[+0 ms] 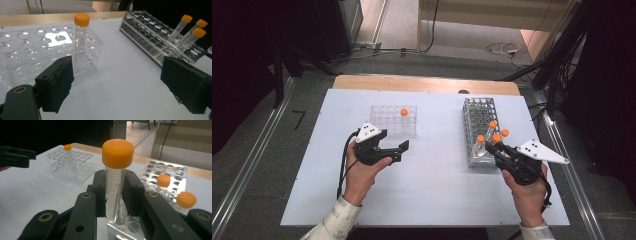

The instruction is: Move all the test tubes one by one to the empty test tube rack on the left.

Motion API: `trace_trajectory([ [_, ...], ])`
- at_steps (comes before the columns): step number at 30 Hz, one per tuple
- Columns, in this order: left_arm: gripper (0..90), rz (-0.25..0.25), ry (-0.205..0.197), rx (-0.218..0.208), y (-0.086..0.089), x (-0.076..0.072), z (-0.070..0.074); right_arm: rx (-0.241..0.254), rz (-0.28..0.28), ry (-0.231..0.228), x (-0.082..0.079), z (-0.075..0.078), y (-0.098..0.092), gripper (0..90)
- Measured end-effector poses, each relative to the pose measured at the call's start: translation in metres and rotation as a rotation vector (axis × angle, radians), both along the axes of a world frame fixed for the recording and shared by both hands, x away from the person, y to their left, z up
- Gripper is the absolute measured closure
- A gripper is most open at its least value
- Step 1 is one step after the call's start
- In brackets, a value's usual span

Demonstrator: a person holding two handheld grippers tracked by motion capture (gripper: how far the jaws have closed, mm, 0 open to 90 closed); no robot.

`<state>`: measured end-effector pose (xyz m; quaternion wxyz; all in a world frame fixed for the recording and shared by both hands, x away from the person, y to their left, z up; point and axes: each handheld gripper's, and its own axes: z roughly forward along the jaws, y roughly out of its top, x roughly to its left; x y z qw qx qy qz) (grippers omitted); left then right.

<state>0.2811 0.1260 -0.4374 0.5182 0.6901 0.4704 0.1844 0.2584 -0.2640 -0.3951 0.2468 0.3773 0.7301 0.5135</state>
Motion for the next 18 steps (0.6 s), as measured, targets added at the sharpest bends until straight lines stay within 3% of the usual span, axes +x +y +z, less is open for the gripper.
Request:
trace_trajectory([
  [8,11.5,-0.002,0.0,-0.002,0.0,0.0,0.0,-0.032,0.088,0.035,0.0,-0.012,0.032,71.7],
  [18,11.6,-0.018,-0.003,-0.003,-0.004,-0.003,0.002,-0.072,0.155,0.067,0.006,-0.025,0.069,71.8],
])
